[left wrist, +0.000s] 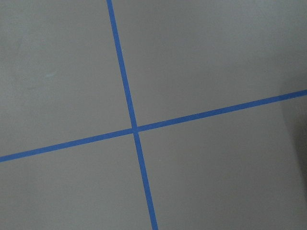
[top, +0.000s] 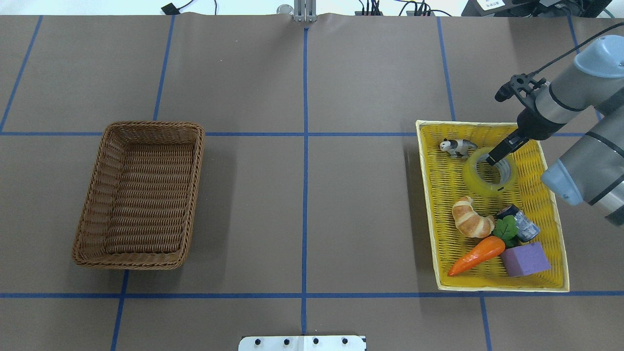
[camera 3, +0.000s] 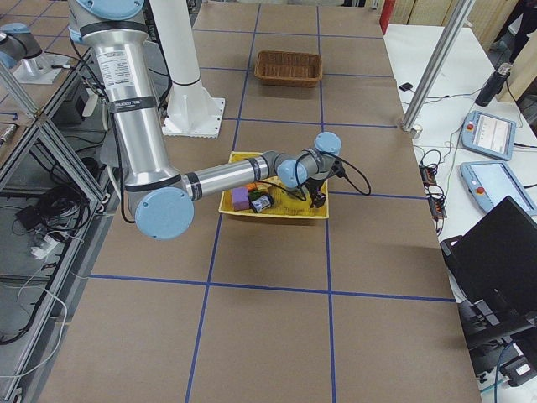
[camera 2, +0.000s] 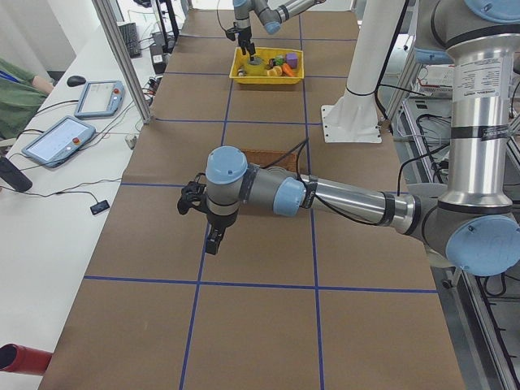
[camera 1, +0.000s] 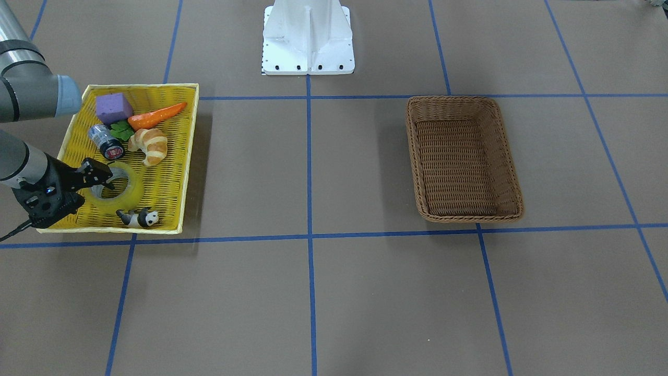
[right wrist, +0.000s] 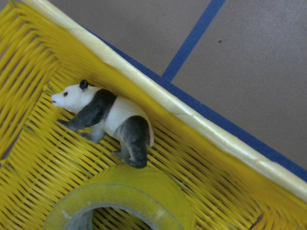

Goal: Move tape to another basket

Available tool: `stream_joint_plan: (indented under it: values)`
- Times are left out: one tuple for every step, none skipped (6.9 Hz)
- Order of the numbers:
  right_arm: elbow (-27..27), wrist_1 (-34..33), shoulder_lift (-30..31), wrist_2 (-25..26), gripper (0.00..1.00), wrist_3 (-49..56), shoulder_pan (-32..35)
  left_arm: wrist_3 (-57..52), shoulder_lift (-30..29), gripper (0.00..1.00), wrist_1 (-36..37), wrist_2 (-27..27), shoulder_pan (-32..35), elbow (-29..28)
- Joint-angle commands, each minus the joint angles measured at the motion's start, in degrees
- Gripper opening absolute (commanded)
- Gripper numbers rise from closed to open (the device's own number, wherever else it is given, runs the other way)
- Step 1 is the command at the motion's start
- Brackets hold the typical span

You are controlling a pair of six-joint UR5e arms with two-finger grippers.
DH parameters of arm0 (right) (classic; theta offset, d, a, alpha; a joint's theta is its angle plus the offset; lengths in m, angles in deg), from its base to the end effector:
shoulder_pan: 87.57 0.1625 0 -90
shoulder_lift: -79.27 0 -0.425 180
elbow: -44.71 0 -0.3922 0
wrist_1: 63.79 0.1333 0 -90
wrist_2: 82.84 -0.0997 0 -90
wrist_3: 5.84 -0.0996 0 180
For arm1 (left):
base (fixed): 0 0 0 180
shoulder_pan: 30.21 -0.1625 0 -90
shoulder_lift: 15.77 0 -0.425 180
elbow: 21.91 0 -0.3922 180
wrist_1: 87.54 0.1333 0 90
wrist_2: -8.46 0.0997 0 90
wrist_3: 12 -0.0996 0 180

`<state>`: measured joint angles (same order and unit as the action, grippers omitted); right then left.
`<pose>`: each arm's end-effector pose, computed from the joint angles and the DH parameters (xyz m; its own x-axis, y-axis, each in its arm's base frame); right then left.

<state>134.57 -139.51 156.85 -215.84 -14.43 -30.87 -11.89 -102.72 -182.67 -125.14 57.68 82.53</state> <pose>-0.2728 -0.5344 0.5147 0.5122 -0.5374 0.6700 0.4193 0.8373 0.3510 -0.0470 -0.4800 0.5502 0.7165 0.2208 -0.6617 -0.0339 0.9585 0.2831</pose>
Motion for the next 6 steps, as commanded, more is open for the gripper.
stream_joint_plan:
  values:
    - [-0.12, -0.65, 0.29, 0.11, 0.96, -0.02, 0.07, -0.02, -0.06, 0.98, -0.05, 0.00, 0.00, 0.06]
    - [-0.12, -0.65, 0.90, 0.11, 0.92, 0.07, 0.07, 0.07, -0.23, 0.99, -0.05, 0.00, 0.00, 0.06]
    - [-0.12, -0.65, 1.08, 0.11, 0.92, 0.07, 0.07, 0.07, -0.41, 0.99, -0.05, 0.00, 0.00, 0.06]
    - [-0.12, -0.65, 1.34, 0.11, 0.92, 0.07, 0.07, 0.07, -0.41, 0.99, -0.05, 0.00, 0.00, 0.06]
    - [-0.03, -0.65, 1.78, 0.11, 0.91, 0.07, 0.07, 0.07, -0.41, 0.99, -0.05, 0.00, 0.00, 0.15]
    - [-0.12, -0.65, 1.79, 0.11, 0.65, 0.07, 0.07, 0.07, -0.41, 0.98, -0.05, -0.09, 0.00, 0.15]
